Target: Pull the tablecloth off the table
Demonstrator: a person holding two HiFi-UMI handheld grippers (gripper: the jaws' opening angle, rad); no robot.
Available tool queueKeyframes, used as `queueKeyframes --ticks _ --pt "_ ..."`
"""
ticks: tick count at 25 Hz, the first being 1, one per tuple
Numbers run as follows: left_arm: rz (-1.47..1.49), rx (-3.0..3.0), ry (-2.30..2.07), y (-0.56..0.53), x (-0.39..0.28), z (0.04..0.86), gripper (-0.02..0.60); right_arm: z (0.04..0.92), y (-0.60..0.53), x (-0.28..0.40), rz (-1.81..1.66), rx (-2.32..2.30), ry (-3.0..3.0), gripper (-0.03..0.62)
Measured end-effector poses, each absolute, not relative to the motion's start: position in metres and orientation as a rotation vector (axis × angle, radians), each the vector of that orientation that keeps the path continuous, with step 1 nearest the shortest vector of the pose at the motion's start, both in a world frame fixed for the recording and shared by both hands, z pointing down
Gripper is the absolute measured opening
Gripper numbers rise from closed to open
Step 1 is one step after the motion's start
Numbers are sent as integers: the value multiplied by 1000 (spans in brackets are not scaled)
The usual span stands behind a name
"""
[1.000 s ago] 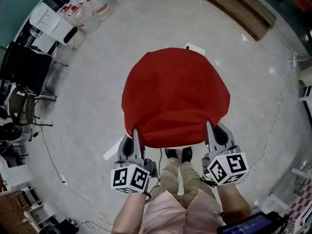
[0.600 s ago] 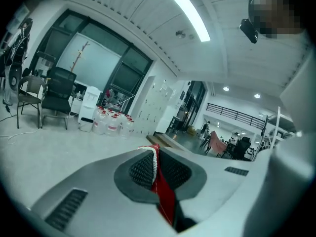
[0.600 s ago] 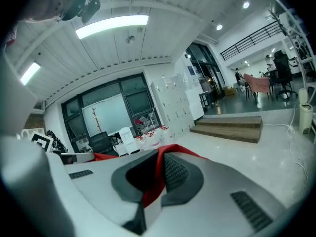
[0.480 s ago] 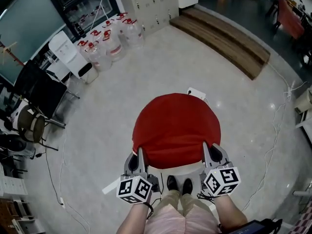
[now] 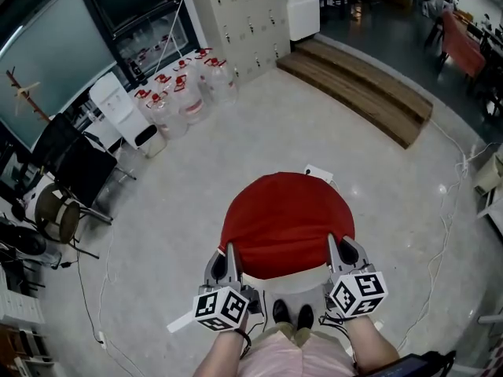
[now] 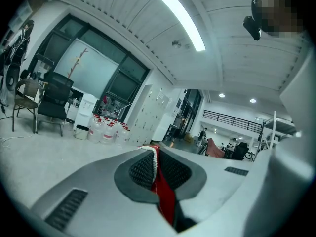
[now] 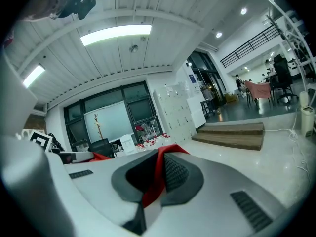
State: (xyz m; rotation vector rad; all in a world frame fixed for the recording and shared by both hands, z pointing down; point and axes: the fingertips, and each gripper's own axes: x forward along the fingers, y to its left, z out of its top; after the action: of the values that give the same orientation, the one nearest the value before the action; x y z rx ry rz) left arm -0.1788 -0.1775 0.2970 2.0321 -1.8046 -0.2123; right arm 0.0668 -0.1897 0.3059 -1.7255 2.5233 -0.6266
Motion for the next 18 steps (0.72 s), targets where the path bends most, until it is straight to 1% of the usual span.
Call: queueKeyframes --ticks 18 --pt "-299 2086 -1854 -160 -170 247 32 261 -172 76 -496 -1670 2521 26"
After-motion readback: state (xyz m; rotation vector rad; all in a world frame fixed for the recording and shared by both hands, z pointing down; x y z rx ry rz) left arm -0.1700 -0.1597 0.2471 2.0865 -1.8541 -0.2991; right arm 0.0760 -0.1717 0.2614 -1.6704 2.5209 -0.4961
